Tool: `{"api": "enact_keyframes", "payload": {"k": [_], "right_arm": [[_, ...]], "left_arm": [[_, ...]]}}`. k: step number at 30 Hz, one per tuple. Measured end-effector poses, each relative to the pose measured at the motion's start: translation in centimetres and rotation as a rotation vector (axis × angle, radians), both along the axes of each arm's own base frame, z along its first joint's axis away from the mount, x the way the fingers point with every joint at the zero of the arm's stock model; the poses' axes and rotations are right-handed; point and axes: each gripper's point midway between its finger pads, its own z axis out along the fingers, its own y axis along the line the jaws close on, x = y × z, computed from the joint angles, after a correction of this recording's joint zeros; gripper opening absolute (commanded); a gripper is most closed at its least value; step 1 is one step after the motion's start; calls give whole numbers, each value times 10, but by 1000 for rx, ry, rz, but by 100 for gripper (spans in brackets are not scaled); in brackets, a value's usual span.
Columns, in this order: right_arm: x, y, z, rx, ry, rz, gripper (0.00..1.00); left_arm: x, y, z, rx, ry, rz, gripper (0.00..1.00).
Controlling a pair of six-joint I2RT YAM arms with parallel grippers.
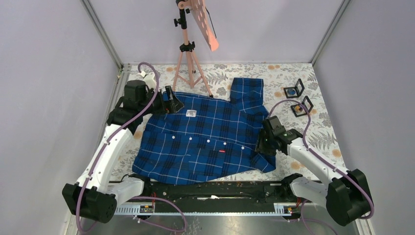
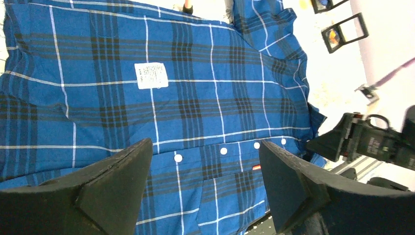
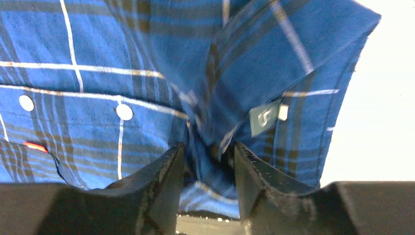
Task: Pin the brooch onto the clothing
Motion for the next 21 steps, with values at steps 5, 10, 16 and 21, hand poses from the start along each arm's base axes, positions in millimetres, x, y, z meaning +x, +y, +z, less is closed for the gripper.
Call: {"api": "enact_keyframes", "payload": {"k": [5, 10, 16, 21], "right_arm": [[-1, 0, 24, 7, 0, -17, 83], [41, 2, 83, -48, -114, 0, 91], [101, -27, 104, -149, -161, -48, 92], [127, -81, 74, -259, -69, -156, 89]], "left_arm": [[11, 2, -19, 40, 18, -4, 87], [18, 16, -29, 82, 7, 33, 87], [22, 40, -34, 98, -4, 112, 87], [26, 49, -34, 94, -7, 145, 87]]}}
